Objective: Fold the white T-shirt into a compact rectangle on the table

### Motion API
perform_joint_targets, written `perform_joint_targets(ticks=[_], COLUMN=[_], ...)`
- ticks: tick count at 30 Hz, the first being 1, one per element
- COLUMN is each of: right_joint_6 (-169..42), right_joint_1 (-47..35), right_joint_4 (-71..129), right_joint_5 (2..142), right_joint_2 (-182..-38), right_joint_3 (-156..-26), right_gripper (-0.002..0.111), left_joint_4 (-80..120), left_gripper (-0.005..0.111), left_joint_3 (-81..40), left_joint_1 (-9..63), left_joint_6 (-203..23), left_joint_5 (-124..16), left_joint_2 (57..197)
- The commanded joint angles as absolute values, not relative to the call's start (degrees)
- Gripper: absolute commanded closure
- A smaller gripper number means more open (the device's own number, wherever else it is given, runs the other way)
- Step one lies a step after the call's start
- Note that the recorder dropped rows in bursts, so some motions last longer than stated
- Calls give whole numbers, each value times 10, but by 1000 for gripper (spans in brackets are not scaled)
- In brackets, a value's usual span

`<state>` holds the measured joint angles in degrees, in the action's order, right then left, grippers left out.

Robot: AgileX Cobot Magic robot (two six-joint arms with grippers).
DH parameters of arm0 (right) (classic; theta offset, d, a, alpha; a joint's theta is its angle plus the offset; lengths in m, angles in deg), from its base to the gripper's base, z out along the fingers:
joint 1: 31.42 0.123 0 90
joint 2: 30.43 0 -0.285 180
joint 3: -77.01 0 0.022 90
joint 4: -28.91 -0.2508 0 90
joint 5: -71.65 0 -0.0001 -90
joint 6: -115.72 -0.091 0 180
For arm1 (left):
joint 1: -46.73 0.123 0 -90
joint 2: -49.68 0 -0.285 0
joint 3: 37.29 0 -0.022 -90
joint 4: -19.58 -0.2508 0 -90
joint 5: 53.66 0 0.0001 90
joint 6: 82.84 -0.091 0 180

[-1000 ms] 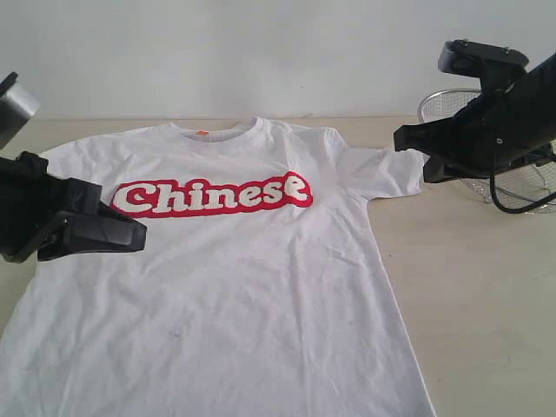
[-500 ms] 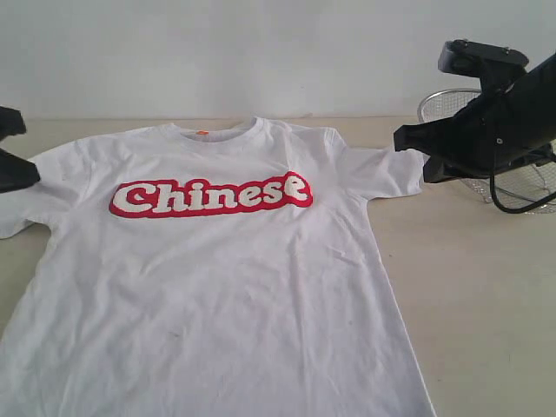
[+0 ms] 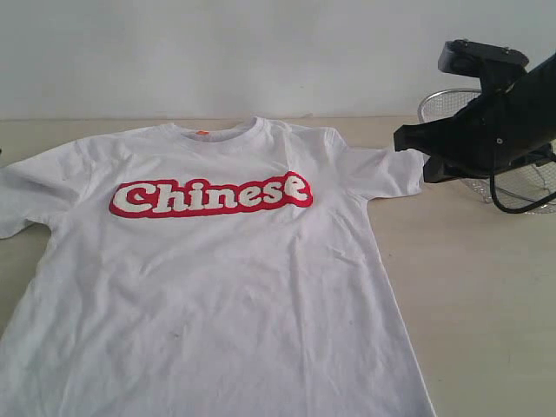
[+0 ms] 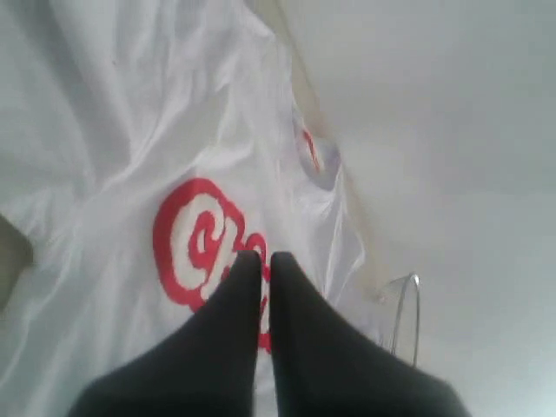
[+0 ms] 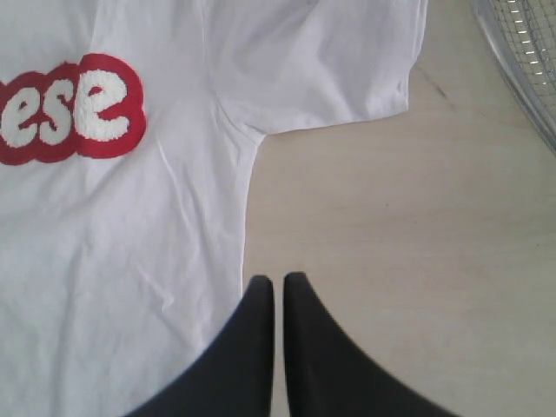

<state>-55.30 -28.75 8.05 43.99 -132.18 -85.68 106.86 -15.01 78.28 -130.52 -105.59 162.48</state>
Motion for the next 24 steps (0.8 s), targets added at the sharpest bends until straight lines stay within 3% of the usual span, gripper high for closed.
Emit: perform_joint_targets(ticks=[1, 13, 24], right_joint_6=[-547, -547, -547], right_joint_1=[-290, -290, -290], right_joint_4=[82, 82, 82], right_joint_5=[445, 475, 475], right_joint_2=[-1315, -1315, -1315], right_joint_3=[-856, -856, -856], right_gripper=[108, 108, 108], left_joint_4=[1120, 1195, 1195], left_gripper=[102, 102, 102], left_joint_3=[-150, -46, -48], left_joint_1=[823, 820, 820], left_joint_6=[-1324, -1418, -1406], left_joint_5=[-1098, -1139, -1059], left_joint_2=[1672, 1738, 1738])
